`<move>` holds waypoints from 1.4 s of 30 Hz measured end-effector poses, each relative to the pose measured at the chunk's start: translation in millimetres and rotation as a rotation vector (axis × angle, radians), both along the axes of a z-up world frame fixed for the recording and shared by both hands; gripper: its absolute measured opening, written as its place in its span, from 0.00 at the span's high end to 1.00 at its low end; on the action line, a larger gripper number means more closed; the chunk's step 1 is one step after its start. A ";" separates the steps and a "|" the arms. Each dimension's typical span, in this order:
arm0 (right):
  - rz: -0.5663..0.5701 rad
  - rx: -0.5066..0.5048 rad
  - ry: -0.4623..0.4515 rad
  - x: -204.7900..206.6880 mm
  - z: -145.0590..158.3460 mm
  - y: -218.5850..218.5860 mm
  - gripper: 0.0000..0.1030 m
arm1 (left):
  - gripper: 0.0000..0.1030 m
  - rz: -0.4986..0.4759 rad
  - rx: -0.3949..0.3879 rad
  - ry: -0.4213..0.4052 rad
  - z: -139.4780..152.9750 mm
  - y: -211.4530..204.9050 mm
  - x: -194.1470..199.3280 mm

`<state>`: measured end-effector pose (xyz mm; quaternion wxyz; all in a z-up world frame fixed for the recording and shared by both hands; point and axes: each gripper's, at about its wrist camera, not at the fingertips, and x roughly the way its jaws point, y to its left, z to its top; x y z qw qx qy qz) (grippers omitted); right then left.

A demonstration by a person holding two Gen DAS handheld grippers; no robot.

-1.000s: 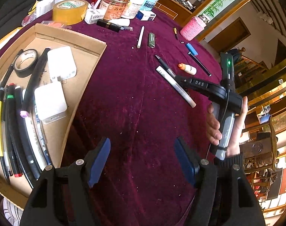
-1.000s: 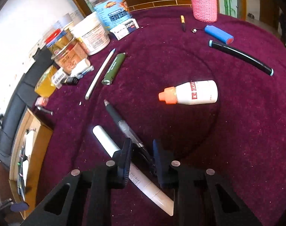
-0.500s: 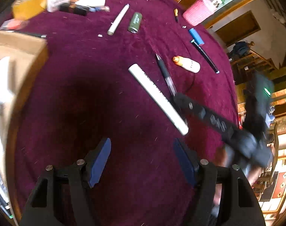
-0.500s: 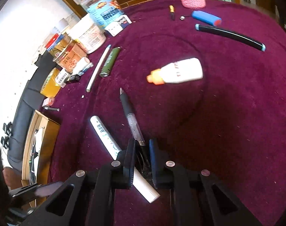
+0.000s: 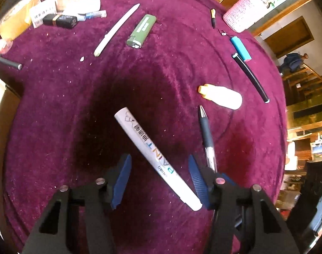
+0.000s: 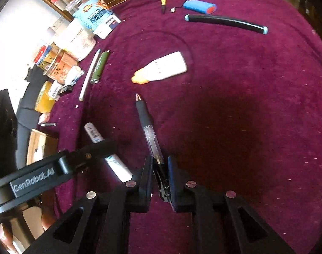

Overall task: Organize rigid objects
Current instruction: 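Grasp the white paint marker with the left tool while the right tool grasps the clear gel pen, then carry the white paint marker and gel pen into the tray and lower them beside the pens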

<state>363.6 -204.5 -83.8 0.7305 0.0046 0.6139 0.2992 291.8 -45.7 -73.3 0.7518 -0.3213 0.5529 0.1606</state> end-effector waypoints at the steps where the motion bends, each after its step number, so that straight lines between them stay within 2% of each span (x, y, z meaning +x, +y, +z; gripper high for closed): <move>1: 0.000 -0.003 0.003 0.8 -1.0 -1.0 0.87 | 0.50 0.004 0.027 0.007 -0.2 -2.4 2.2; 3: -0.002 -0.004 0.008 2.2 -2.1 -2.0 0.87 | 0.54 0.015 0.068 0.021 -0.3 -6.5 4.0; 6: 0.000 -0.012 -0.001 1.2 -1.8 -0.3 0.87 | 0.69 0.005 0.146 0.050 -0.3 -11.2 3.4; 8: -0.004 -0.006 0.004 1.7 -2.6 -0.9 0.87 | 0.77 -0.011 0.160 0.052 -0.6 -10.0 1.9; 13: -0.001 -0.010 -0.006 0.8 -2.5 -0.5 0.87 | 0.86 -0.122 0.152 0.033 -0.4 -4.1 -11.6; 16: 0.011 -0.018 -0.023 -0.6 -2.4 1.9 0.87 | 0.86 -0.173 0.166 0.024 1.2 -3.7 -36.5; 20: 0.033 -0.044 -0.063 -3.9 -2.6 9.1 0.86 | 0.86 -0.223 0.227 0.011 3.5 -10.6 -71.2; 24: 0.050 -0.092 -0.142 -11.3 -1.3 20.6 0.84 | 0.87 -0.243 0.202 -0.014 5.4 -8.9 -99.1; 29: 0.088 -0.172 -0.239 -24.0 0.8 35.2 0.85 | 0.87 -0.279 0.246 -0.020 8.6 -18.1 -119.2; 37: 0.168 -0.119 -0.238 -41.6 2.5 53.9 0.90 | 0.86 -0.272 0.345 -0.085 35.8 -18.9 -168.5; 39: 0.172 -0.147 -0.272 -47.5 3.4 59.4 0.90 | 0.86 -0.267 0.342 -0.095 39.0 -15.3 -176.6; 42: 0.172 -0.119 -0.265 -54.3 4.3 58.6 0.90 | 0.86 -0.263 0.324 -0.116 44.4 -11.5 -190.5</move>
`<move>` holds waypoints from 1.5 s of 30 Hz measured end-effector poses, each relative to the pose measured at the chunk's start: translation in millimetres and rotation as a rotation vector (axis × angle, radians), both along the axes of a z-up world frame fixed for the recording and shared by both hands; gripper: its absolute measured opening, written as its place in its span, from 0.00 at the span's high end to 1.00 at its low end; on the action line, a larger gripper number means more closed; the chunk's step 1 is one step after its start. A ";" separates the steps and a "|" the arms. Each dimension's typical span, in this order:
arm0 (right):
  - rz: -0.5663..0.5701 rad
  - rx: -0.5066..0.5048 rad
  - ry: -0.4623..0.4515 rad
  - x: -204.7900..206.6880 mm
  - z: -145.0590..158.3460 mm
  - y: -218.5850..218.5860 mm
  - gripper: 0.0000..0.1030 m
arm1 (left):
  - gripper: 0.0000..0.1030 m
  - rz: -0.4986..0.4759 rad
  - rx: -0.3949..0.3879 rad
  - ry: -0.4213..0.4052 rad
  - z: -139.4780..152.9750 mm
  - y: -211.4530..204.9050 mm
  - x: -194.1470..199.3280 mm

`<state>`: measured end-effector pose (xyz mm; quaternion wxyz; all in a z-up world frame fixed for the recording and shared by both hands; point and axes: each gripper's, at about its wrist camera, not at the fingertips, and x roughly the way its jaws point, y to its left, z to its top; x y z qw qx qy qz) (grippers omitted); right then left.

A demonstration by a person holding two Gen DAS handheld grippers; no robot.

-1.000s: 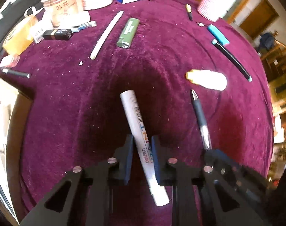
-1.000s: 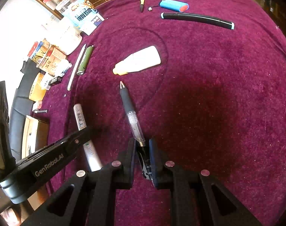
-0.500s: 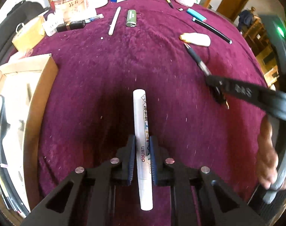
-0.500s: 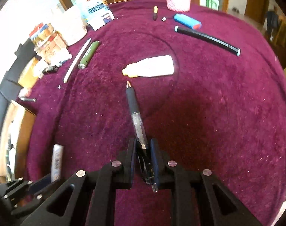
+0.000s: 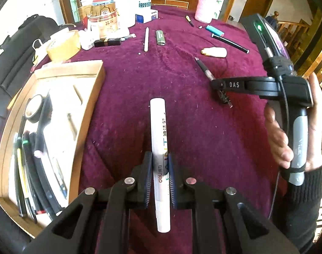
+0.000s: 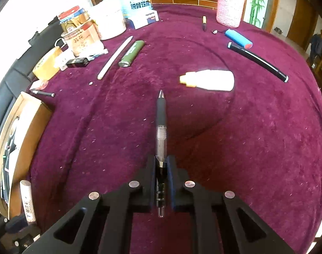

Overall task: Organize rigid objects
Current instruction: 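Carry the white paint marker and gel pen into the tray and lower them beside the pens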

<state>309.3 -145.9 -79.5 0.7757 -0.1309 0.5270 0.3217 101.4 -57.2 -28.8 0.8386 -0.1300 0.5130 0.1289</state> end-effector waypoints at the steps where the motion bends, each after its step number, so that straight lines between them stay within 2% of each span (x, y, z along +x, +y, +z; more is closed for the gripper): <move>1: 0.002 0.015 0.009 -2.7 -0.2 -0.8 0.90 | 0.86 0.001 -0.011 -0.006 1.0 1.9 -3.7; 5: 0.028 0.075 0.071 -23.4 -2.7 0.1 0.90 | 0.87 -0.003 -0.094 -0.029 2.1 15.0 -13.9; 10: 0.020 0.080 0.094 -51.5 -2.5 3.6 0.90 | 0.87 0.017 -0.149 -0.049 1.3 31.6 -23.3; 17: -0.009 0.171 0.181 -97.3 -4.2 -4.9 0.90 | 0.87 0.025 -0.229 -0.070 3.1 45.8 -37.4; 22: 0.043 0.219 0.163 -141.2 13.3 8.4 0.89 | 0.87 0.042 -0.302 -0.075 4.6 66.0 -57.8; 26: 0.117 0.285 0.161 -172.2 38.8 24.4 0.89 | 0.86 0.072 -0.326 -0.090 12.3 88.7 -89.2; 31: 0.216 0.324 0.161 -207.5 54.3 57.5 0.89 | 0.86 0.146 -0.348 -0.113 20.1 128.5 -124.5; 39: 0.328 0.312 0.173 -239.0 52.4 119.2 0.89 | 0.86 0.276 -0.339 -0.130 17.9 183.9 -148.4; 45: 0.354 0.261 0.180 -247.1 36.4 152.4 0.89 | 0.86 0.296 -0.359 -0.109 3.8 198.0 -146.5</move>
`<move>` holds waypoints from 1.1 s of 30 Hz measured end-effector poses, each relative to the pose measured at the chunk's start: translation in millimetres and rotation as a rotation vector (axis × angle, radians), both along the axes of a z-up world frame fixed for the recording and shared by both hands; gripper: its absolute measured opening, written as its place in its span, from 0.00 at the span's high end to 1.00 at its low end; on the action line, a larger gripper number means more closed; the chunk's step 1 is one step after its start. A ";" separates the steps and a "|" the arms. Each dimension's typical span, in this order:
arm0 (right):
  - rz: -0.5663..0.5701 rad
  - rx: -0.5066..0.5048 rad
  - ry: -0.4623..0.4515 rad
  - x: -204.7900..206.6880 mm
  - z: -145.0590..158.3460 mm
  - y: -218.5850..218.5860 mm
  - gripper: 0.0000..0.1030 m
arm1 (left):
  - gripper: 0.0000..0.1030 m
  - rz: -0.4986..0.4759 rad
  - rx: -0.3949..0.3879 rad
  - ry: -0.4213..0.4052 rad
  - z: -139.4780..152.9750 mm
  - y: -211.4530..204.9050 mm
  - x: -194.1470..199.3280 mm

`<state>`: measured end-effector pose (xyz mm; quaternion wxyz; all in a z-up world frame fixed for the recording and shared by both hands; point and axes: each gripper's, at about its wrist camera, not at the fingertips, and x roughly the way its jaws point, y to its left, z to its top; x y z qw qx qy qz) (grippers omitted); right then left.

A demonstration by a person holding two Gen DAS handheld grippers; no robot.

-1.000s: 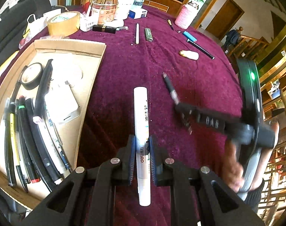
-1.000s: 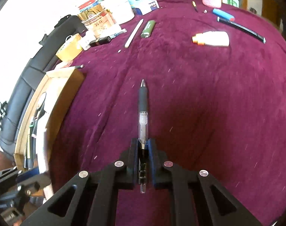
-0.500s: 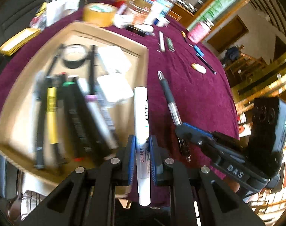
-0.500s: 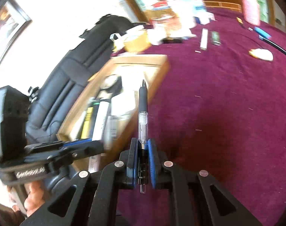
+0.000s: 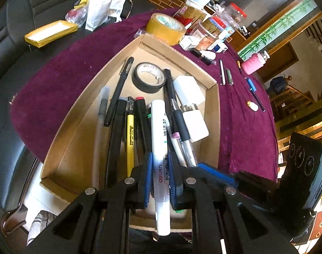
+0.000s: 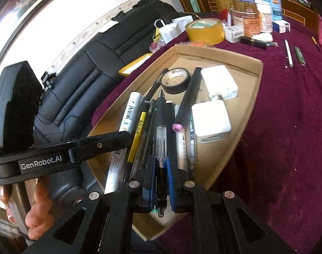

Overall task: Organize rigid objects
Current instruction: 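Carry the white paint marker and gel pen into the tray and lower them beside the pens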

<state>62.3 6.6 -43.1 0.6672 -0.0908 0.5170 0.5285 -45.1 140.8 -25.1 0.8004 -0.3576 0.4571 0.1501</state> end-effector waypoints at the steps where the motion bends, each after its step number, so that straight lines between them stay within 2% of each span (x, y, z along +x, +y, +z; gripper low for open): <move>1: -0.001 -0.009 0.000 0.1 -3.2 3.5 0.89 | 0.86 -0.003 -0.002 0.006 -2.4 1.8 1.6; 5: -0.014 -0.038 -0.015 0.1 -9.3 9.4 0.89 | 0.86 0.000 -0.010 0.022 -11.7 4.5 6.9; 18: -0.019 -0.061 -0.047 0.1 -13.8 13.4 0.89 | 0.86 0.005 0.104 0.066 -19.1 -5.2 18.4; 33: -0.027 -0.055 -0.048 -3.9 -15.4 8.4 0.88 | 0.86 0.009 0.125 0.066 -19.7 -12.9 16.3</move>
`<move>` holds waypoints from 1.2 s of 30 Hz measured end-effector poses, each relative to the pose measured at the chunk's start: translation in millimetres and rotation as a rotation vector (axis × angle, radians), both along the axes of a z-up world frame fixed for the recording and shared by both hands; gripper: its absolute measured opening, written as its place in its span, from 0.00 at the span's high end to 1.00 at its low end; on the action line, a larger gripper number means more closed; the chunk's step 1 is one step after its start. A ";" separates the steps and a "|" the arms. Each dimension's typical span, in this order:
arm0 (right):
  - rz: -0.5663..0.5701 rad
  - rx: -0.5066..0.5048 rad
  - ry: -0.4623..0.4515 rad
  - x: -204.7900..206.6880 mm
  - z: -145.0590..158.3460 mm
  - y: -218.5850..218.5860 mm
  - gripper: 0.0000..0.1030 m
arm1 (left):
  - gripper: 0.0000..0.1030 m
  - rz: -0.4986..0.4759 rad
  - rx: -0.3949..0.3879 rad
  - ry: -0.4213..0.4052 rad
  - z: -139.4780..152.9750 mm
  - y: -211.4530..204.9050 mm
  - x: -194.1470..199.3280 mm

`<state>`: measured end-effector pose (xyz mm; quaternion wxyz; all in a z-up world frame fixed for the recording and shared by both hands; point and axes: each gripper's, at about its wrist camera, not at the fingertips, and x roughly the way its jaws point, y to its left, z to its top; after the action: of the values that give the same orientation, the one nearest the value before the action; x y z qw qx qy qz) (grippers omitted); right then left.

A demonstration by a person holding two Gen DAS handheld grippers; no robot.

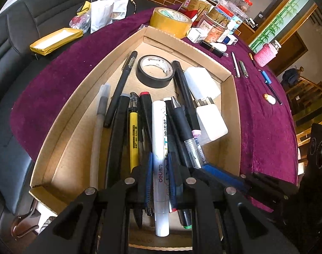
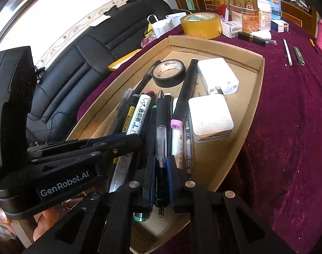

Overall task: Organize rigid objects
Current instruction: 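Carry the white paint marker and gel pen into the tray and lower them beside the pens, then open both tools and withdraw them from the tray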

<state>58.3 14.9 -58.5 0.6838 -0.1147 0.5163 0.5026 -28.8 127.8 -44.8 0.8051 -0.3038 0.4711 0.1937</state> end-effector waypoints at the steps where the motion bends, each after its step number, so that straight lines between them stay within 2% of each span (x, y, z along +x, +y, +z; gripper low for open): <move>1: -0.002 0.006 0.002 -0.1 0.2 -1.7 0.88 | 0.86 0.006 0.003 0.001 0.2 -0.8 -0.6; 4: -0.007 0.016 0.004 0.4 0.4 -7.7 0.88 | 0.86 0.017 0.017 -0.009 2.7 -3.6 -2.6; 6: -0.010 0.026 0.002 -0.4 1.9 -12.1 0.87 | 0.81 0.029 0.023 -0.021 5.3 -4.8 -5.3; 7: -0.016 0.036 0.001 -1.4 3.6 -15.8 0.81 | 0.67 0.031 0.026 -0.026 6.5 -5.1 -5.9; 8: -0.017 0.048 -0.002 -2.9 5.6 -19.5 0.67 | 0.48 0.039 0.041 -0.025 8.0 -6.1 -7.4; 10: -0.017 0.070 -0.016 -7.7 9.5 -30.1 0.51 | 0.34 0.065 0.077 -0.041 13.3 -7.9 -12.9; 12: -0.024 0.101 -0.032 -13.5 13.9 -42.6 0.51 | 0.29 0.074 0.150 -0.054 21.5 -15.3 -18.7; 17: -0.042 0.127 -0.082 -32.0 26.3 -65.8 0.48 | 0.15 0.074 0.361 -0.020 38.8 -43.0 -26.3; 22: -0.073 0.112 -0.118 -42.0 30.2 -80.2 0.47 | 0.13 0.098 0.449 -0.013 47.9 -56.9 -35.8; 28: -0.108 0.103 -0.088 -44.8 30.1 -90.9 0.47 | 0.13 0.103 0.446 -0.023 56.6 -68.1 -50.5; 36: -0.120 0.096 -0.113 -61.3 37.1 -97.0 0.47 | 0.13 0.099 0.465 -0.048 67.3 -82.2 -73.5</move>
<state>-3.0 -82.0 -21.4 0.7455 -0.0790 0.4581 0.4776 -102.3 45.6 22.5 0.8540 -0.1373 0.3789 0.3290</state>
